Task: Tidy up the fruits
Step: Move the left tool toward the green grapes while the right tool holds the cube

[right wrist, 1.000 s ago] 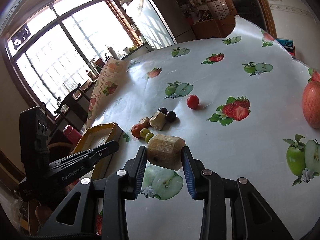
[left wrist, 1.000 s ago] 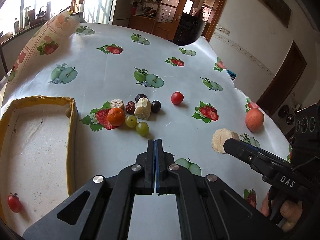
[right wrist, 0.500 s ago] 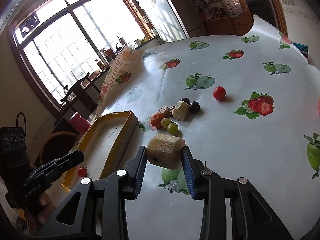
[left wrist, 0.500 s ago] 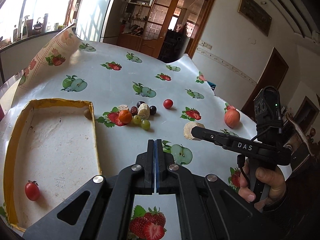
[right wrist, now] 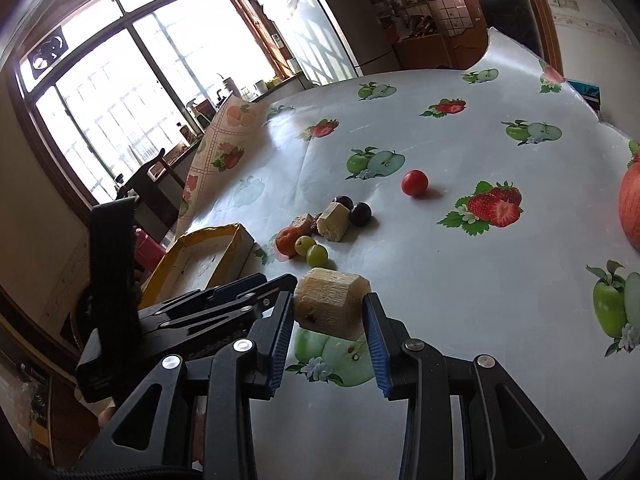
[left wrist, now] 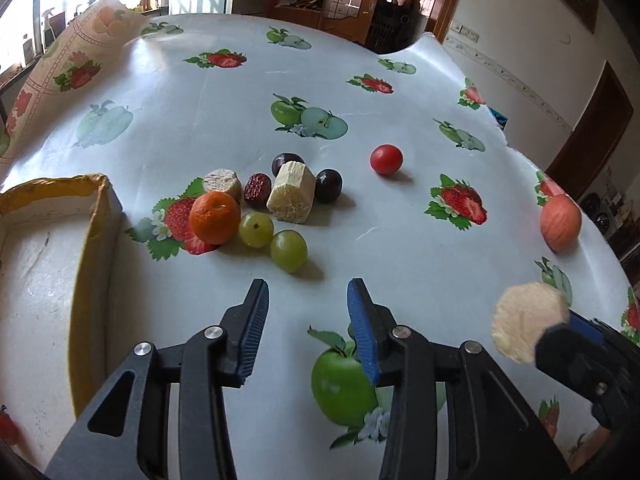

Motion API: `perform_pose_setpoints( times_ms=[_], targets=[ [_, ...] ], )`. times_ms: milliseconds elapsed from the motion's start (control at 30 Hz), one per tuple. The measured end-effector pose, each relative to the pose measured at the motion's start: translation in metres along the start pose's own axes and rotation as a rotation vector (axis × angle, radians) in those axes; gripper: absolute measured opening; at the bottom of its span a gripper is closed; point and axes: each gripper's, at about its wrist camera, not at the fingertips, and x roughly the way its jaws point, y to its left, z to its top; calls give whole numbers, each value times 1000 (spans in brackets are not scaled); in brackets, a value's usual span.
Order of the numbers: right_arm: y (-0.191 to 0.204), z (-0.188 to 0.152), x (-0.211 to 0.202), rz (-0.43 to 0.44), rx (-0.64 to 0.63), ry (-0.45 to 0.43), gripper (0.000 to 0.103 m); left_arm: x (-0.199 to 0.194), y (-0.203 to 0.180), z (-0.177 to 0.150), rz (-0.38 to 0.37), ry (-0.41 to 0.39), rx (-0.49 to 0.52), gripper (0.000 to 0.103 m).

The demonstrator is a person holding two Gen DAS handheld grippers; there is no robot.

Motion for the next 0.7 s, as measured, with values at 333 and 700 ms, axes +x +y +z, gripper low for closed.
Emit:
perform_pose_setpoints(
  times_ms=[333,700],
  targets=[
    [-15,6,-6,-12,15,-11,28,4,-2,5,10,-18,18,0],
    [-19,-15,40,-23,4,133,38,-66,12,-26,-77,-98,-2,0]
  ],
)
